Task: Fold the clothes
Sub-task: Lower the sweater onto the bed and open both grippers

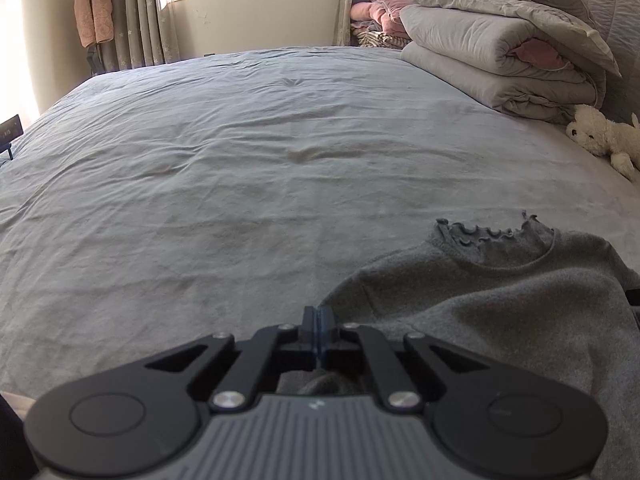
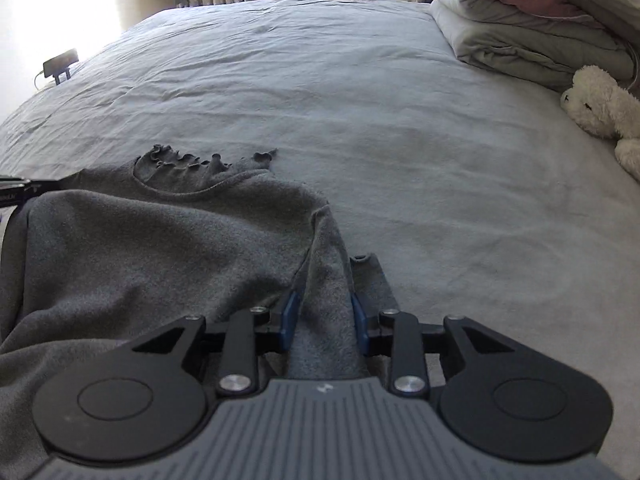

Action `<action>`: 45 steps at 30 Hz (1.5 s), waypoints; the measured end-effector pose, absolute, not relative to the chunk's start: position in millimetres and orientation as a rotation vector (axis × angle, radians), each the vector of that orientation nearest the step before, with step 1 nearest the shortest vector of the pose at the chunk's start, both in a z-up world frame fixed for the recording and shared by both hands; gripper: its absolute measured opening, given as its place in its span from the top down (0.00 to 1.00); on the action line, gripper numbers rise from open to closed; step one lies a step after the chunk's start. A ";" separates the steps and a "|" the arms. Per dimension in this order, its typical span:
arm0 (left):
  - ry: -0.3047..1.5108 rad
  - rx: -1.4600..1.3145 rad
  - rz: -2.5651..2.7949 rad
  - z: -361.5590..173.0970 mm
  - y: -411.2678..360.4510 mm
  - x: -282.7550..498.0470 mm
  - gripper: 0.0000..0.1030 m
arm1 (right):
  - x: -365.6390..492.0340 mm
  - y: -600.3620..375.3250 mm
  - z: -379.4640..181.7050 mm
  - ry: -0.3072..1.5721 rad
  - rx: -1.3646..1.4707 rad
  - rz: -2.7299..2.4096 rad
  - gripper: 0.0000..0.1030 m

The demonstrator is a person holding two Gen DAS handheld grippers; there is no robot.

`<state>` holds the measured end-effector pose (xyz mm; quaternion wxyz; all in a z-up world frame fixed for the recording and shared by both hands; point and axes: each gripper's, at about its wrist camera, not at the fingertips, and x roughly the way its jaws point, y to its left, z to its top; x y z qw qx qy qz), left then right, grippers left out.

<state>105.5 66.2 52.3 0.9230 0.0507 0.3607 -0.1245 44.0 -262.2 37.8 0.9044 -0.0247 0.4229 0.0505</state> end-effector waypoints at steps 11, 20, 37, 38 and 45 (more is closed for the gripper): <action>0.556 0.019 -0.152 110.6 99.7 143.9 0.99 | 38.9 -194.4 82.6 0.387 -0.500 -0.097 0.97; 0.533 0.213 -0.128 84.7 77.7 178.5 0.99 | 92.2 -192.8 32.9 0.434 -0.627 -0.164 0.98; 0.708 0.145 -0.191 95.2 91.0 85.1 0.40 | 20.3 -253.1 83.6 0.609 -0.244 -0.098 0.59; 0.745 0.136 -0.195 92.2 89.6 76.7 0.39 | 11.6 -259.5 82.9 0.641 -0.219 -0.079 0.59; 0.766 0.162 -0.302 84.8 76.3 -10.6 0.32 | -28.8 -283.2 58.5 0.810 -0.171 0.056 0.58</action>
